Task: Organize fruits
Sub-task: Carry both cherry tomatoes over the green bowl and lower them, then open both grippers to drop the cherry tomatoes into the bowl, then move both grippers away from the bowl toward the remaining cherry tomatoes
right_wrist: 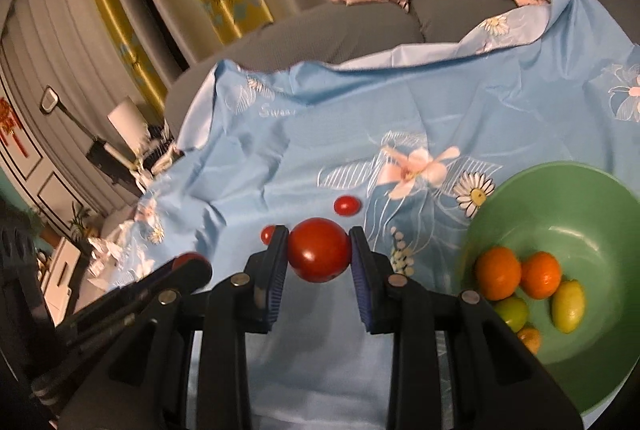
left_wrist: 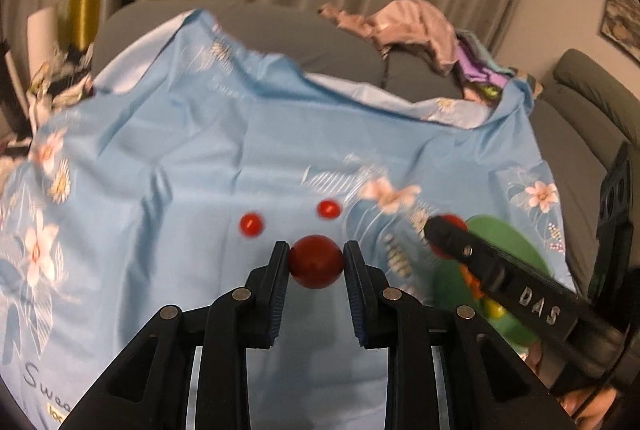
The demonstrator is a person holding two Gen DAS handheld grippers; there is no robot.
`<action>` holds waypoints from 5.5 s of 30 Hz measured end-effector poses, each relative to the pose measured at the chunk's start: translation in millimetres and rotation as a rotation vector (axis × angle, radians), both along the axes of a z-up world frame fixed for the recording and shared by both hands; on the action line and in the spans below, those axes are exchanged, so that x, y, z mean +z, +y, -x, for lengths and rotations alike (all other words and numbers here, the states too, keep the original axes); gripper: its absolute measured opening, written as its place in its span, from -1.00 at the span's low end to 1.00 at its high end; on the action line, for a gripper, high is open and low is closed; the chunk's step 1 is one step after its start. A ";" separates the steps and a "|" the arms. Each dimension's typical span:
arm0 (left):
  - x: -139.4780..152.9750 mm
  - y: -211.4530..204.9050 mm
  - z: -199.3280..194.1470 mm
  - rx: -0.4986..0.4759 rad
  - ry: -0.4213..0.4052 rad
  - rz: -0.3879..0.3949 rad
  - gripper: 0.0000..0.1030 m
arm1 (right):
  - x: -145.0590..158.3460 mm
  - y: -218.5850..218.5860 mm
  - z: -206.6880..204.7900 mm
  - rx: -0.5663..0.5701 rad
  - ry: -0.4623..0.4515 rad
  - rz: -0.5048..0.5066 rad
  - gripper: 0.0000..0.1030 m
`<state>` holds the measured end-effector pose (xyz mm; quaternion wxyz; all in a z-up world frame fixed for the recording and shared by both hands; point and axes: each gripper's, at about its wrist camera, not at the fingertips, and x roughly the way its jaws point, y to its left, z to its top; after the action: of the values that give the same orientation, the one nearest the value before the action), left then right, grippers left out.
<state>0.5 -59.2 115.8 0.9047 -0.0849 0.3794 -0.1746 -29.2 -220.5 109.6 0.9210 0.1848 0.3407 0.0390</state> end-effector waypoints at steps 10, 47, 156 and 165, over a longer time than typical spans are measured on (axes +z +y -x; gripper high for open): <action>35.5 -43.3 0.5 -0.094 -0.108 0.004 -0.47 | 18.5 -44.8 31.0 -0.132 -0.083 -0.051 -0.39; 16.6 -149.7 15.0 -0.340 -0.008 0.035 -0.47 | 20.5 -120.8 85.7 -0.430 -0.073 -0.066 -0.38; 21.1 -45.5 -4.0 -0.124 0.019 0.097 0.12 | 4.3 -123.6 64.5 -0.506 0.092 0.035 0.36; 3.9 26.7 -40.2 0.086 0.041 0.105 0.12 | 10.0 -90.1 47.2 -0.426 0.079 0.099 0.39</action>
<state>40.6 -32.5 119.7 0.8977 -0.1522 0.3840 -0.1534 -76.3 -310.5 119.7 0.9023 0.2085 0.3313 -0.1806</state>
